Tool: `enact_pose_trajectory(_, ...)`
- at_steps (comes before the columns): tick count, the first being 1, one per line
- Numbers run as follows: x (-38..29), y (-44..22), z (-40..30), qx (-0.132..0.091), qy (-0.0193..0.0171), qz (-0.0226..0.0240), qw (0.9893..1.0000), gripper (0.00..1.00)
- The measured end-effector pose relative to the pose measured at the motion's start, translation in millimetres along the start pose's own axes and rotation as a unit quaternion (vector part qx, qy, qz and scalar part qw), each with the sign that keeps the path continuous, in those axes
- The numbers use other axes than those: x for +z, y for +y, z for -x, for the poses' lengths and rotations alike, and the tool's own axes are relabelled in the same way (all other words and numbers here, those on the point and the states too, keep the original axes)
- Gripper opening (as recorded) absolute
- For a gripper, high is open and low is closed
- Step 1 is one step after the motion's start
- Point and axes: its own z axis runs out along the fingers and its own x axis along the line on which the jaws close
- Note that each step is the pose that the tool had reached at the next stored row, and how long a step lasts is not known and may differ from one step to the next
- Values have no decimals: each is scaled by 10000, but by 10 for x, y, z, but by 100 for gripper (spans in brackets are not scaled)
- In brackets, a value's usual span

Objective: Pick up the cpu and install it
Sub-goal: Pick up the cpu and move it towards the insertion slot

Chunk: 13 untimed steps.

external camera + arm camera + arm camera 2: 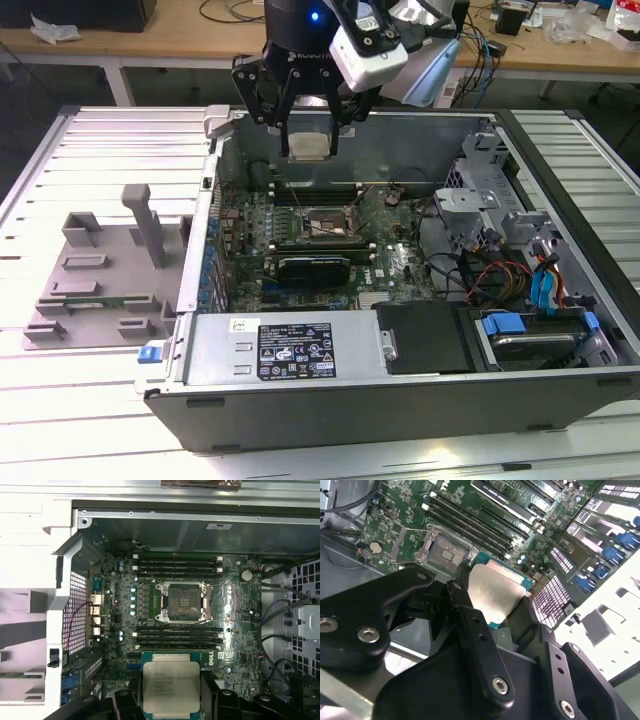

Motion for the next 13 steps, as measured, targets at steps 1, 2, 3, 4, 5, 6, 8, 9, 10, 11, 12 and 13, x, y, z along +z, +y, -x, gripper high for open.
enact_pose_trajectory(1, 14, 0, 11, 0, 0, 0, 10000, 55)
enact_pose_trajectory(2, 25, 0, 18, 0, 0, 0, 10000, 55)
enact_pose_trajectory(3, 38, 1, 22, -1, 0, 0, 10000, 55)
enact_pose_trajectory(4, 49, 2, 24, 0, 0, -1, 10000, 55)
enact_pose_trajectory(5, 66, 5, 27, 1, 0, 0, 10000, 55)
enact_pose_trajectory(6, 85, 7, 30, 0, 0, 0, 10000, 55)
enact_pose_trajectory(8, 111, 12, 34, 0, 0, 0, 10000, 55)
enact_pose_trajectory(9, 124, 17, 36, 0, 1, -1, 10000, 55)
enact_pose_trajectory(10, 153, 26, 35, 0, 1, 0, 10000, 55)
enact_pose_trajectory(11, 178, 37, 35, 0, 1, 0, 10000, 55)
enact_pose_trajectory(12, 191, 46, 37, 0, 2, 0, 10000, 55)
enact_pose_trajectory(13, 202, 57, 39, 0, 3, -1, 10000, 55)
